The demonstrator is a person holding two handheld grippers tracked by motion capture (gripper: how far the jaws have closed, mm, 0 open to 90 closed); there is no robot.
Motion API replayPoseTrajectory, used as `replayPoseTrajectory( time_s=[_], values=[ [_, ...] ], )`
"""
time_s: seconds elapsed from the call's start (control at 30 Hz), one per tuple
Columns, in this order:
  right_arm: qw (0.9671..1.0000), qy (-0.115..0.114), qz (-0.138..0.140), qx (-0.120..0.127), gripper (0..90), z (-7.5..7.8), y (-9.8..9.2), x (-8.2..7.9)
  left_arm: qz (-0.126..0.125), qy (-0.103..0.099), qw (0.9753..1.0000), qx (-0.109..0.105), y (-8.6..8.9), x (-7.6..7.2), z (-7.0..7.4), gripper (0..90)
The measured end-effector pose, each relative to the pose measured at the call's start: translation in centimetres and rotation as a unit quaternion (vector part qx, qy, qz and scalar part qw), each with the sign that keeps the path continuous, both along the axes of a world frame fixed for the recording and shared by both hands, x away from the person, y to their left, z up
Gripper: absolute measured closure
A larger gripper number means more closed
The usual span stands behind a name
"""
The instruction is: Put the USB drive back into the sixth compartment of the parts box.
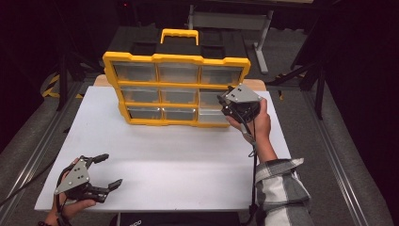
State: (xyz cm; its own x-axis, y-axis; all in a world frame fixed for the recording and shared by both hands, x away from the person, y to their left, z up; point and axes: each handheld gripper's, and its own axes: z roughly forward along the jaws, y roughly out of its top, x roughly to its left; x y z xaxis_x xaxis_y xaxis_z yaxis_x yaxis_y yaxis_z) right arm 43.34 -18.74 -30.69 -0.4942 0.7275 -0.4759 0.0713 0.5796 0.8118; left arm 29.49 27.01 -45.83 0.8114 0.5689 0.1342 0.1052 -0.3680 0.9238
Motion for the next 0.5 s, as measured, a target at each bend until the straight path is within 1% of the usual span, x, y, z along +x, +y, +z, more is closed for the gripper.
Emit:
replayPoseTrajectory(
  time_s=[0.5],
  values=[
    [1.0000,0.002,0.005,0.000,53.5,-0.12,0.29,-0.06,0.001,0.001,1.0000,-0.001,-0.02,0.00,-0.02,8.0]
  ],
)
